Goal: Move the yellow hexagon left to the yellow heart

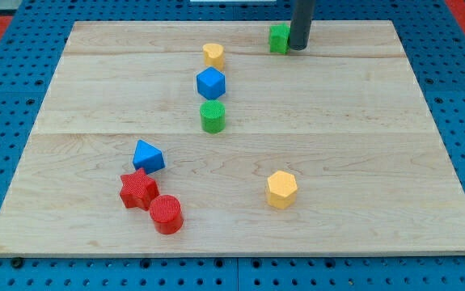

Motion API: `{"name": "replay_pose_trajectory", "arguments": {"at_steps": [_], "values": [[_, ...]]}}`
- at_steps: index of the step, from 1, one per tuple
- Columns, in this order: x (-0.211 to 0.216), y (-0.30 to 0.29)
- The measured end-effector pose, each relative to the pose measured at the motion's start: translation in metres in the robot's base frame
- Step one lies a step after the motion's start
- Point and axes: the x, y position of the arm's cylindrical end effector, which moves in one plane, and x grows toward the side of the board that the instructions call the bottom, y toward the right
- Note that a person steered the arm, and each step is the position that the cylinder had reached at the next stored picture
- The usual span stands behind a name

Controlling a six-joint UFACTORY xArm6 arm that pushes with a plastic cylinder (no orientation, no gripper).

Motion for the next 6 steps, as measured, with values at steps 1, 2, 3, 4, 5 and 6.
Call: {"name": "replay_pose_trajectory", "arguments": {"at_steps": [1, 2, 3, 4, 5, 6], "values": [[0.0, 0.003], [0.055, 0.04], [0.141, 0.076], [0.224, 0.086], [0.266, 0.05], [0.281, -0.004]]}}
